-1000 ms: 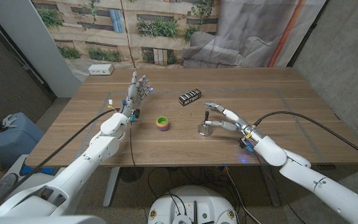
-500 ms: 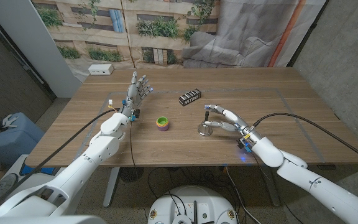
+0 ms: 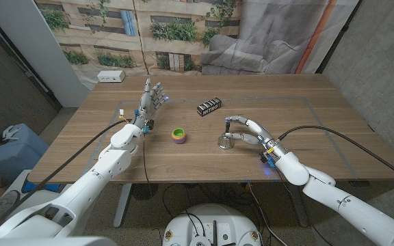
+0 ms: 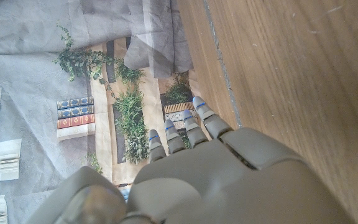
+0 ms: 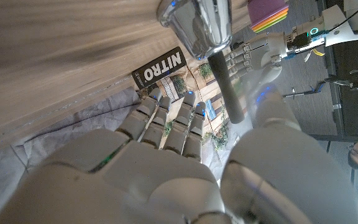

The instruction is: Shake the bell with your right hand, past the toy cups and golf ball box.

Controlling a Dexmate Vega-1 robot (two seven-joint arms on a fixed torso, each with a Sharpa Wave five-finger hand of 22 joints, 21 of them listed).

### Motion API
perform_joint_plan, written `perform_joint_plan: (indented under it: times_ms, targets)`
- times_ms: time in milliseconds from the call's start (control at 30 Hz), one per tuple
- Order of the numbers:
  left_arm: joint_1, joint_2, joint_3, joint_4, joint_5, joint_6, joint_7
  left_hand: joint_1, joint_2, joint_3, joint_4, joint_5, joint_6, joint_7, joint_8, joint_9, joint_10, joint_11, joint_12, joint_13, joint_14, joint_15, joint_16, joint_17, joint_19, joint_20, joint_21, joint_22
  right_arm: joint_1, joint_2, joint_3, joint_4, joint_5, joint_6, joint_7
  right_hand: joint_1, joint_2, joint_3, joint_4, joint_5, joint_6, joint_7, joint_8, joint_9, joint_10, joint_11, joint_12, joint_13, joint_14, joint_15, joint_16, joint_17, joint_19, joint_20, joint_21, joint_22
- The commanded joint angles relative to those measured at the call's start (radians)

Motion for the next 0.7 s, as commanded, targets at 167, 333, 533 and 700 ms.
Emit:
perform_joint_plan:
  times_ms: [167,333,533,700]
  targets:
    - [0.0,0.0,0.0,0.0,0.0,0.0,0.0,0.0,0.008,0.001,0.007,0.007,0.002,-0.008,0.002,0.004,0.002,-0.007,0.006,0.005,0.01,-0.098,0.006,0.005,0.01,0.0,0.007,0.006,0.004,0.002,-0.015,0.012,-0.036,-0.009,-0.078,0.054,0.009,0.006,-0.001,-0.004,0.084,-0.032,0.037,0.002,0.096,-0.029,0.019,0.001,0.063,-0.135,0.032,0.007,0.035,-0.01,0.002,0.005]
    - [0.0,0.0,0.0,0.0,0.0,0.0,0.0,0.0,0.008,0.001,0.007,0.007,0.002,-0.008,0.003,0.004,0.001,-0.007,0.006,0.005,0.009,-0.098,0.006,0.004,0.01,-0.001,0.007,0.006,0.011,0.01,-0.021,0.022,-0.048,-0.001,-0.103,0.074,0.015,0.0,0.004,-0.008,0.127,-0.036,0.052,0.0,0.151,-0.045,0.023,-0.002,0.105,-0.15,0.055,0.01,0.046,-0.017,0.0,0.005]
    - [0.0,0.0,0.0,0.0,0.0,0.0,0.0,0.0,0.008,0.001,0.007,0.007,0.002,-0.008,0.002,0.004,0.001,-0.006,0.006,0.005,0.009,-0.098,0.006,0.004,0.01,-0.001,0.007,0.006,0.016,0.014,-0.026,0.023,-0.054,0.001,-0.117,0.091,0.024,-0.009,0.007,-0.012,0.191,-0.053,0.073,-0.002,0.211,-0.07,0.028,-0.004,0.147,-0.162,0.079,0.015,0.06,-0.025,-0.001,0.005]
    - [0.0,0.0,0.0,-0.001,0.0,0.0,0.0,0.0,0.008,0.001,0.007,0.007,0.003,-0.008,0.002,0.004,0.003,-0.006,0.006,0.005,0.009,-0.098,0.005,0.005,0.01,-0.001,0.007,0.006,0.015,0.012,-0.029,0.017,-0.055,0.003,-0.12,0.098,0.029,-0.016,0.009,-0.014,0.229,-0.055,0.084,-0.003,0.249,-0.079,0.031,-0.006,0.162,-0.162,0.09,0.019,0.064,-0.029,-0.002,0.005]
